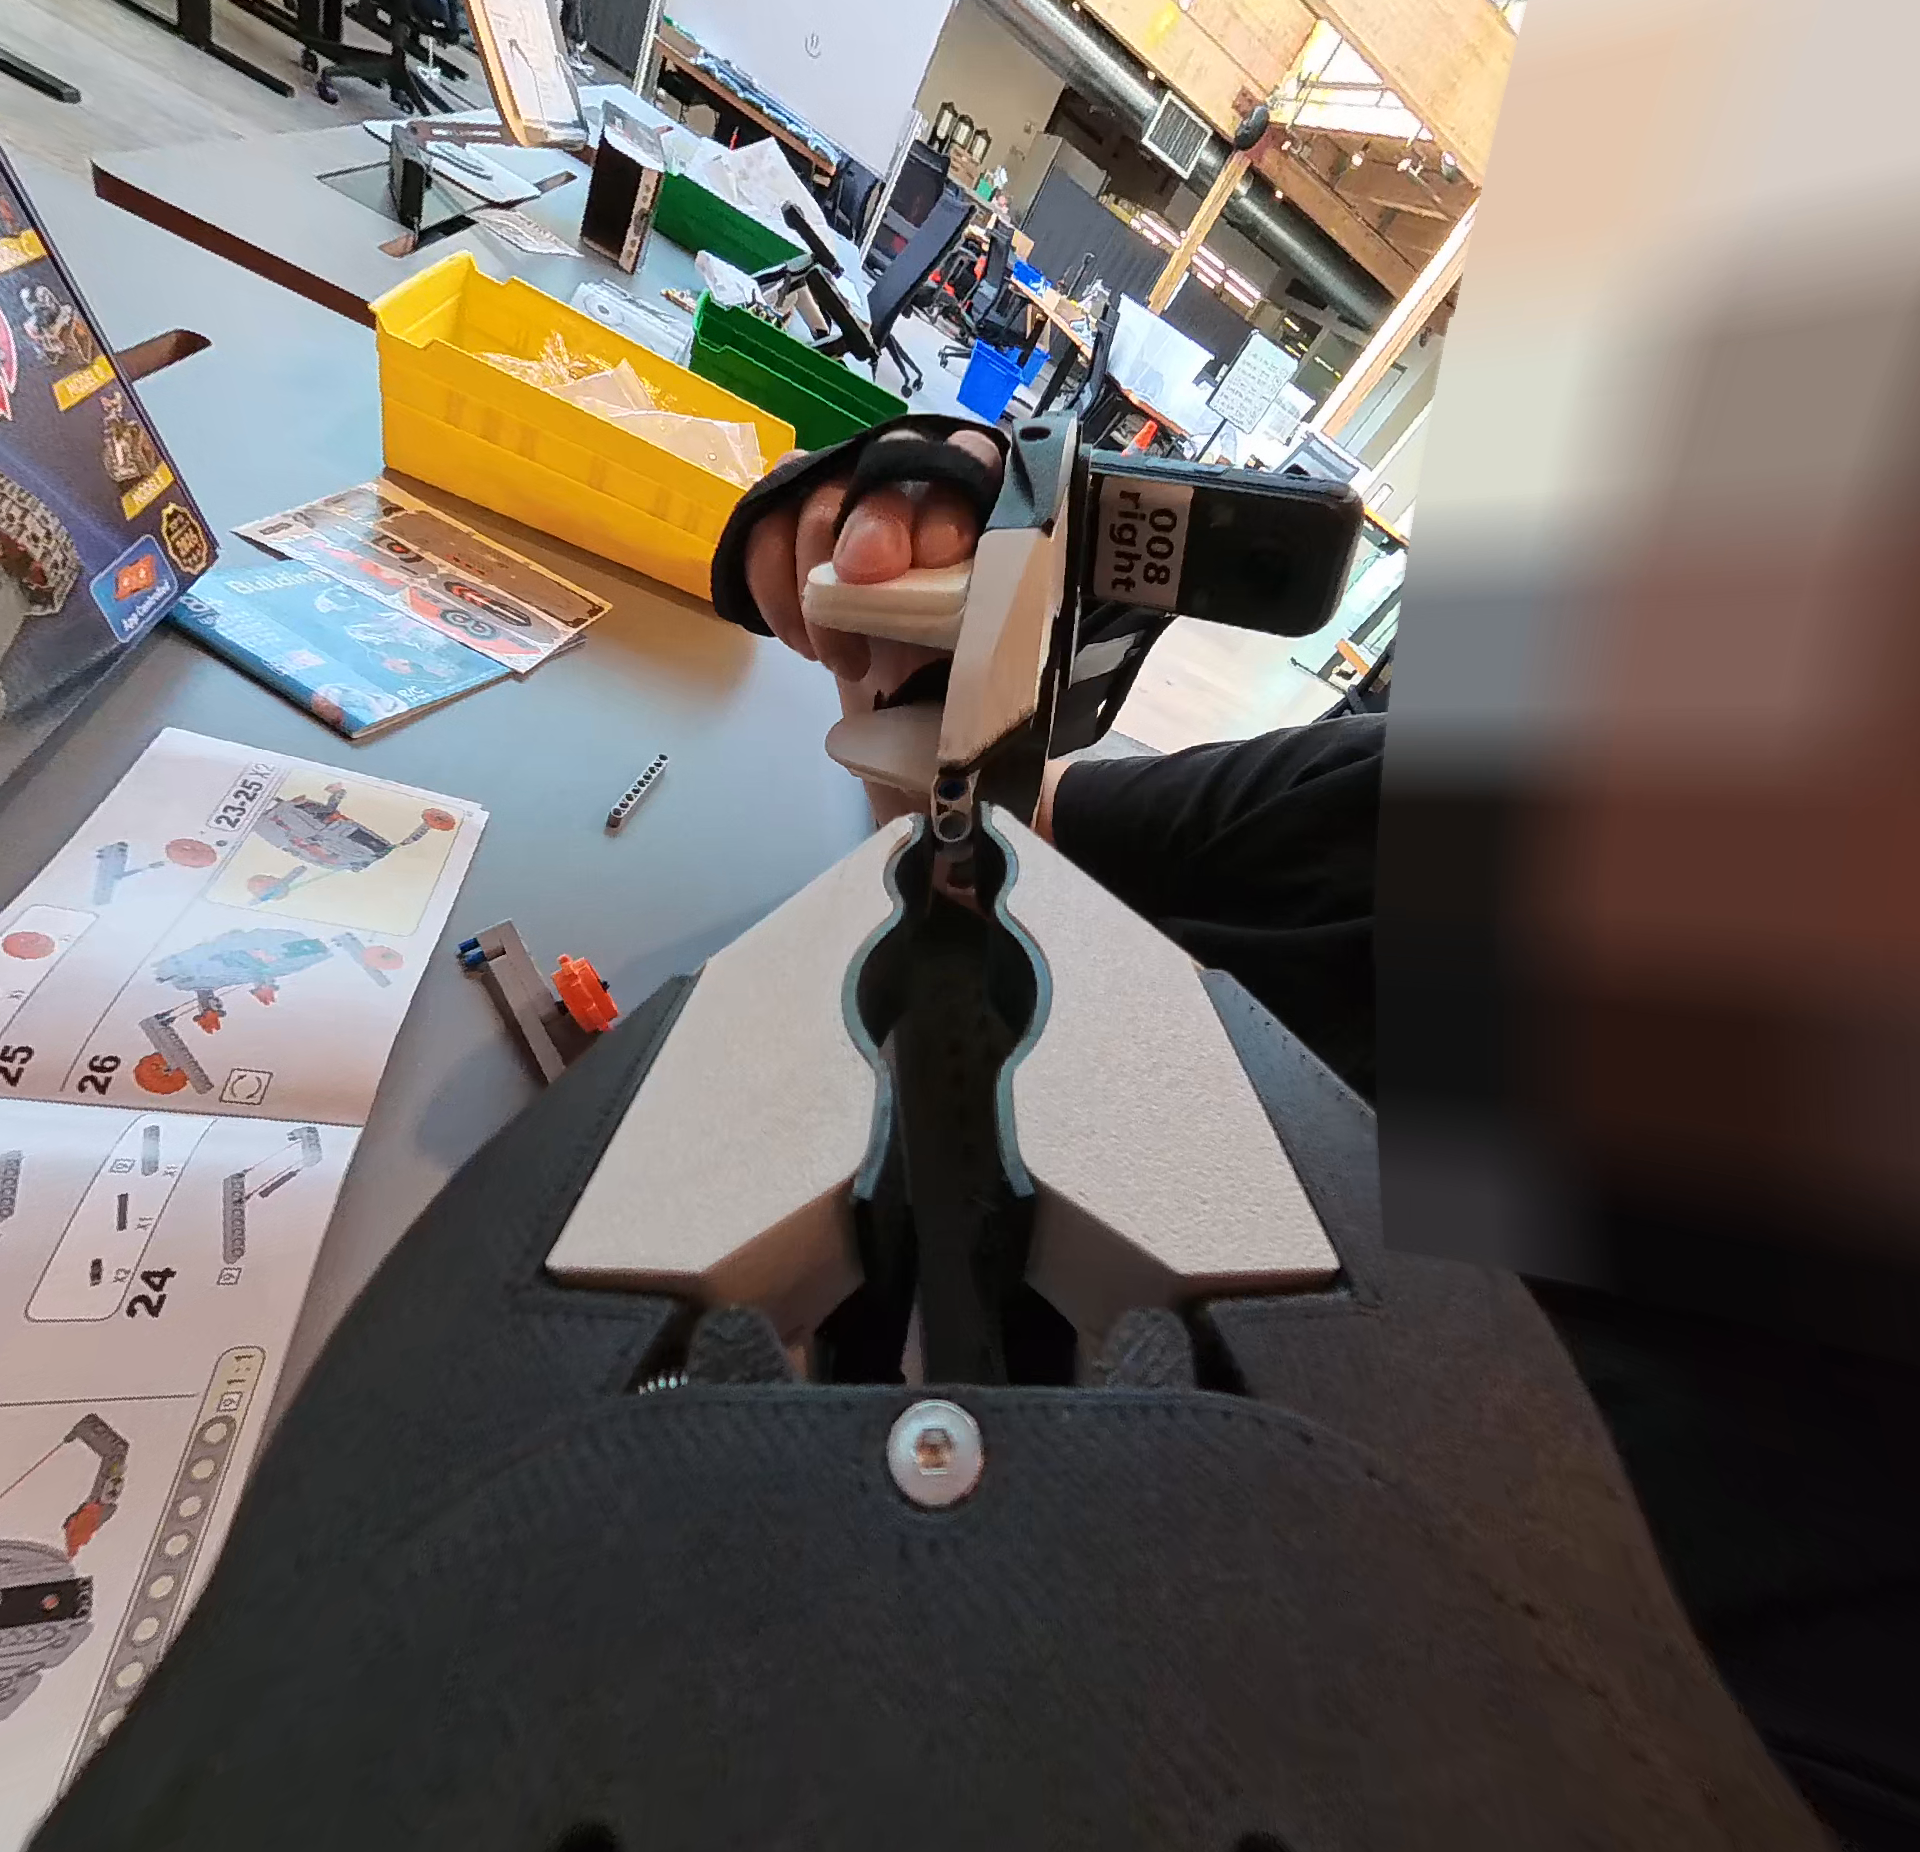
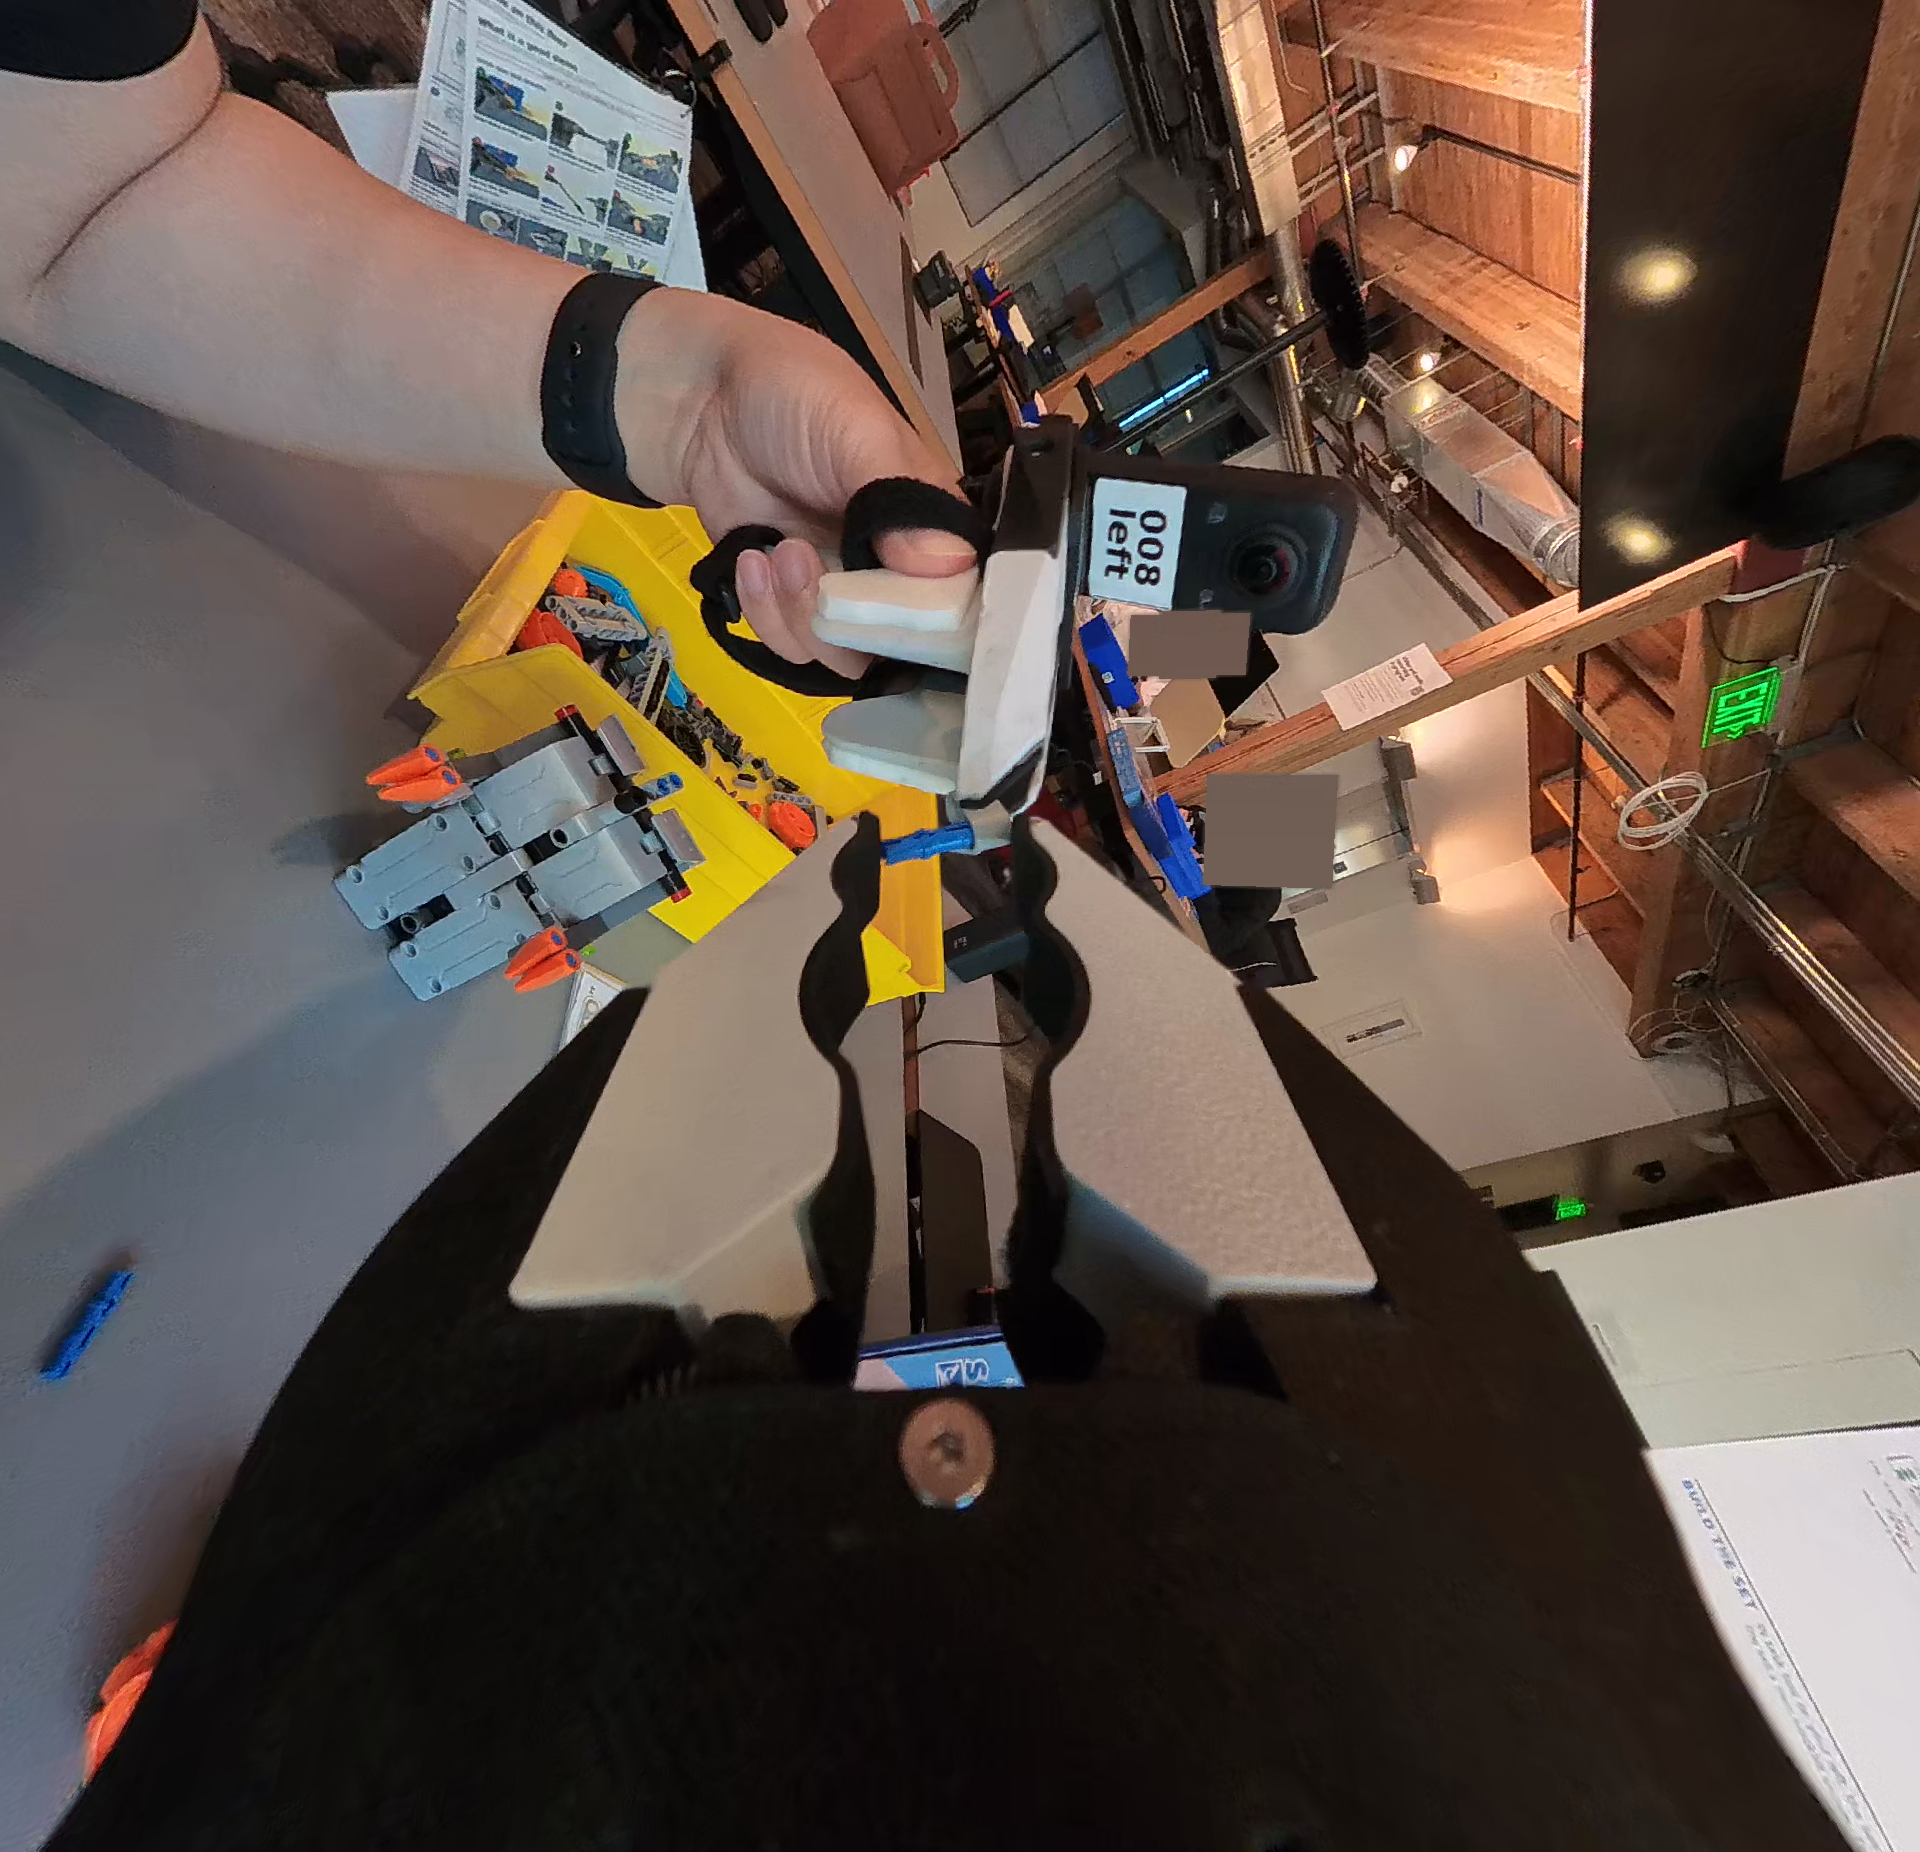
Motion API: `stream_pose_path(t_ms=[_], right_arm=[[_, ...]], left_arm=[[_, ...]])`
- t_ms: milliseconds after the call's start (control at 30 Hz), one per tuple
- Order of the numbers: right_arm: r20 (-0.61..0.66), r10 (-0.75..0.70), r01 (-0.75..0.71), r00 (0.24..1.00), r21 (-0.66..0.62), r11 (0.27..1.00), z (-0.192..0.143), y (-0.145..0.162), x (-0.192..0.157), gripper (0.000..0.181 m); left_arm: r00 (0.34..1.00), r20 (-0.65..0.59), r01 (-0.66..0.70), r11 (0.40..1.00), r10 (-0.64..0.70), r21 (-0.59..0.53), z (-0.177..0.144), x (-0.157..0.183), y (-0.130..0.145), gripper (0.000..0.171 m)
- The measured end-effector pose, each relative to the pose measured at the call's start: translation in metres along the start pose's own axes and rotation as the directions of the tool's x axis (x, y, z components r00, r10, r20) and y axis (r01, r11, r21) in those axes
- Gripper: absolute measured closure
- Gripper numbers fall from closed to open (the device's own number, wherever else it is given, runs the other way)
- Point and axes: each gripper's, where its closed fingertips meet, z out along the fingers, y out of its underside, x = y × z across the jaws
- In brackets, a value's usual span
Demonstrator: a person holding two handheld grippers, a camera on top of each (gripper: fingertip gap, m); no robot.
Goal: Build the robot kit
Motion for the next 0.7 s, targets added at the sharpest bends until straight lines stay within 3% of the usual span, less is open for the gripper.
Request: stream_pose_path(t_ms=[700], right_arm=[[-0.045, -0.013, 0.011, 0.999, -0.040, 0.999, 0.0011, 0.0040, 0.0054, 0.162]], left_arm=[[1.000, 0.008, -0.009, 1.000, 0.008, 0.029, -0.0005, -0.0042, -0.0022, 0.166]])
